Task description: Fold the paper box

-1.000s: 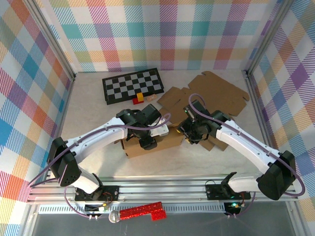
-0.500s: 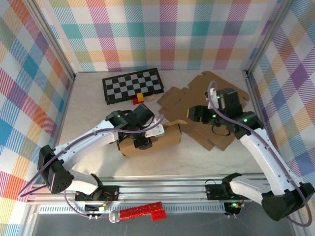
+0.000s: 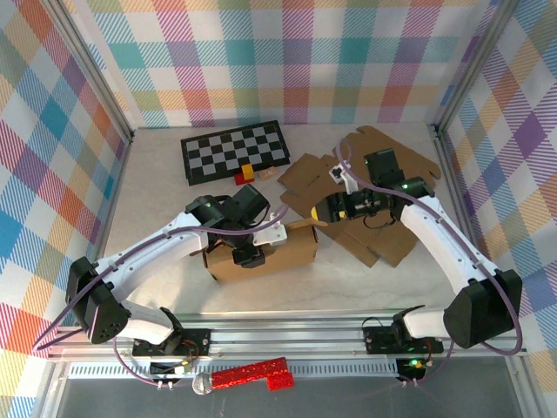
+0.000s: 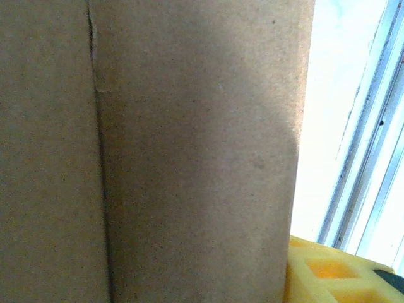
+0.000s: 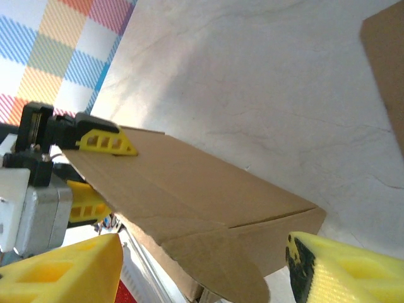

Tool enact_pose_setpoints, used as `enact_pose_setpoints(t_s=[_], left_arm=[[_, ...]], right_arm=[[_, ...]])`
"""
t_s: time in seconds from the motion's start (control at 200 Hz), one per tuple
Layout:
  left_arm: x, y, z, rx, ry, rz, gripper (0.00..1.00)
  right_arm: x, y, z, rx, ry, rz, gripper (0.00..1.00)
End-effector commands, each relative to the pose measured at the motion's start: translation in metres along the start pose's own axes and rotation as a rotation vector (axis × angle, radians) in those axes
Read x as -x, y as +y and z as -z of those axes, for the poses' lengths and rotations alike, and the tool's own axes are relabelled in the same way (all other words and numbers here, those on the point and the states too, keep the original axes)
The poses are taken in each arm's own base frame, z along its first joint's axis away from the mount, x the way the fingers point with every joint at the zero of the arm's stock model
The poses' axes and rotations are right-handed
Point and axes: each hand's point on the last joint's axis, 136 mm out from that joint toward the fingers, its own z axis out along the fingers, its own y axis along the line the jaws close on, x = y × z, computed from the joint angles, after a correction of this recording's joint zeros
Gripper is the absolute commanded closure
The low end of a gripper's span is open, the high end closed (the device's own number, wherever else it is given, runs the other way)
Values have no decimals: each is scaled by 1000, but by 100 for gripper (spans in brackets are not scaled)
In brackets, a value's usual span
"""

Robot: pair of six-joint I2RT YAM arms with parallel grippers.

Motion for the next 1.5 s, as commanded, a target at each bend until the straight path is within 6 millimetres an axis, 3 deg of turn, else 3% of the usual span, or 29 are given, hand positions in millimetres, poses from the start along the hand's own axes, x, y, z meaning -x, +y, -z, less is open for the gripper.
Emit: enact_pose_setpoints(t_s=[0.0,0.205,0.39,0.635,1.105,1.495], left_arm=[[-4,-5,1,-35,10,-17,49],[-3,-3,0,-36,9,-13,49],[-3,-2,0,-37,10,-11,48],[-2,-3,0,-45,9,-9,48],[1,-4,0,-54,6,-7,48],[3,0,0,-42,2,6,48]], right_arm=[[-7,16,-5,49,41,69,33],[-20,19,-7,39,76,72,36],[-27,20,-1,-29,86,97,44],[-38,7,0,-147,125,119,59],[-29,-6,-5,-317,171,180,78],[-30,-10,-14,-448,218,170,100]])
